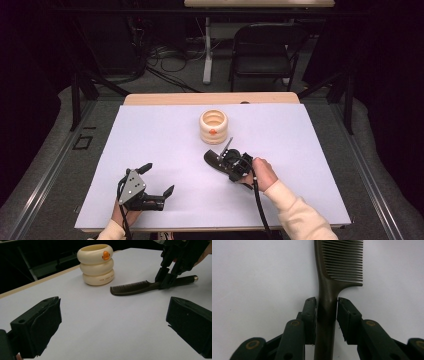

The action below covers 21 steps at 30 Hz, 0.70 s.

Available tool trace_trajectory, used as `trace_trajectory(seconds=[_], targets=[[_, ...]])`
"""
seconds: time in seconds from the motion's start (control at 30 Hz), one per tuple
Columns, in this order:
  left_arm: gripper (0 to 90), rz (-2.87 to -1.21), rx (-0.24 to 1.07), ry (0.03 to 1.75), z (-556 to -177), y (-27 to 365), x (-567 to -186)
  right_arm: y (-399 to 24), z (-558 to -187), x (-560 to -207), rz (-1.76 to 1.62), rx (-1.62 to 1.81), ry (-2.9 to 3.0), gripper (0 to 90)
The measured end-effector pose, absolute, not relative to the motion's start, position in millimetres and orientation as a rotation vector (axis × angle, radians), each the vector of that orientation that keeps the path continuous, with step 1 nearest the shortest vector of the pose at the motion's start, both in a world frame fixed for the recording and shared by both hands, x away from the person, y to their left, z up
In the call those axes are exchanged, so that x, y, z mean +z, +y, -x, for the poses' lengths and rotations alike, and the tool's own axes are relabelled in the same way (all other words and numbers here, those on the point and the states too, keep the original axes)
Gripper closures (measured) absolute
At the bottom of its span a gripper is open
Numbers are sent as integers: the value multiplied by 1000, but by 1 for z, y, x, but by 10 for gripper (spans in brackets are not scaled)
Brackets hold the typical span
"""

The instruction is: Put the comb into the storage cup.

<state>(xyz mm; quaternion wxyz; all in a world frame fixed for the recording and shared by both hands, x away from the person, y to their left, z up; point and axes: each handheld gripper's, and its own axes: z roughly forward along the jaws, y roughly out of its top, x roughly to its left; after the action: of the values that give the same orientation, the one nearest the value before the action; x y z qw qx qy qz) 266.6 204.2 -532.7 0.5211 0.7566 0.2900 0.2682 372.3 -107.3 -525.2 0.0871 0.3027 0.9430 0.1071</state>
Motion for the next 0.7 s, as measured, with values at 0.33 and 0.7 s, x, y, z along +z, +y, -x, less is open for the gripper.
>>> trace_trajectory(seconds=[0.33, 0.7], targets=[[0, -1816, 642, 693, -267, 204, -533, -110, -376, -528, -929, 330, 2822, 723], [0, -1812, 640, 694, -267, 204, -533, -116, -375, -522, -905, 396, 2831, 723]])
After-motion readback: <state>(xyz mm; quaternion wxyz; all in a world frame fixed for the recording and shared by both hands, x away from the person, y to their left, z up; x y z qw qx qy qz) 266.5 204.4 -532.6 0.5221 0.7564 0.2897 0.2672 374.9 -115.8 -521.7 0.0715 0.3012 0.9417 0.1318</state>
